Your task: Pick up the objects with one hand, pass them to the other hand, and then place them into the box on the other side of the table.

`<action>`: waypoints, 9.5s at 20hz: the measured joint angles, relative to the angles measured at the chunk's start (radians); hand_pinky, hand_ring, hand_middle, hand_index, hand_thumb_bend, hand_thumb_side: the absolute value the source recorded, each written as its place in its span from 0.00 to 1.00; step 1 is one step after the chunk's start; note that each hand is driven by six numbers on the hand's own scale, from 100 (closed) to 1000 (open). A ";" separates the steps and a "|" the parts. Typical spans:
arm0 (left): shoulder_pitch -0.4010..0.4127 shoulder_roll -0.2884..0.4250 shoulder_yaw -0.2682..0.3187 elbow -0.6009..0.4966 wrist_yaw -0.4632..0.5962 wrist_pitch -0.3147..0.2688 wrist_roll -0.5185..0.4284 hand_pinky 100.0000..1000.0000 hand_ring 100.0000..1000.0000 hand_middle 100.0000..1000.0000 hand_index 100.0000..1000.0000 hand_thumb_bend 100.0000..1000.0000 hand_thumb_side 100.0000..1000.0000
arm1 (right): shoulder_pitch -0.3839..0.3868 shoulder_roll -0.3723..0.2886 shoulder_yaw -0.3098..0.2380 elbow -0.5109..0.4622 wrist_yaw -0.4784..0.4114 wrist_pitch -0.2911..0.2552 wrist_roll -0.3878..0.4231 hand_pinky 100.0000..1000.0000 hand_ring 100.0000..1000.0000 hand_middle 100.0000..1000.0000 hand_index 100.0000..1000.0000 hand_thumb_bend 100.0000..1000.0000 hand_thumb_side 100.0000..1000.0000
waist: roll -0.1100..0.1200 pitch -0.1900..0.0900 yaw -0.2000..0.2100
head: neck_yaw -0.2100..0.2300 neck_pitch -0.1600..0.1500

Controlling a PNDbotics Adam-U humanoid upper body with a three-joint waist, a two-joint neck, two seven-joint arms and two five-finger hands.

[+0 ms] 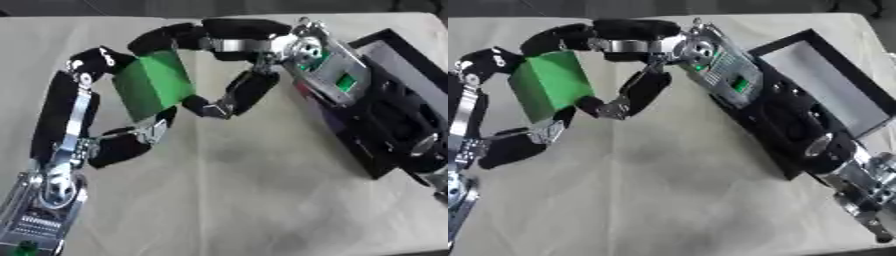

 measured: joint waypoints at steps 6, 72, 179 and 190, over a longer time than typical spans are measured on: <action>-0.002 0.000 -0.004 -0.003 0.013 -0.004 0.010 0.76 0.54 0.40 0.41 0.00 0.00 | 0.000 0.000 0.000 0.000 0.007 -0.002 -0.001 1.00 1.00 1.00 1.00 0.00 0.09 | 0.000 0.000 0.002 | 0.000 -0.004; -0.018 -0.008 -0.023 -0.017 0.079 -0.063 0.037 0.74 0.53 0.38 0.48 0.00 0.03 | 0.011 -0.004 0.006 -0.026 -0.076 0.049 -0.063 1.00 0.79 0.61 0.77 0.00 0.15 | 0.000 0.007 0.008 | -0.022 -0.017; 0.075 0.169 0.133 -0.206 0.031 0.244 -0.028 0.82 0.71 0.62 0.78 0.31 0.41 | 0.724 -0.355 -0.502 -0.015 -0.129 -0.047 -0.653 0.96 0.70 0.47 0.62 0.00 0.02 | 0.043 0.005 -0.091 | -0.175 -0.096; 0.083 0.170 0.133 -0.206 0.035 0.244 -0.024 0.83 0.72 0.63 0.78 0.29 0.42 | 0.776 -0.355 -0.515 0.020 0.003 -0.076 -0.691 0.96 0.77 0.56 0.71 0.00 0.12 | 0.049 0.005 -0.095 | -0.159 -0.095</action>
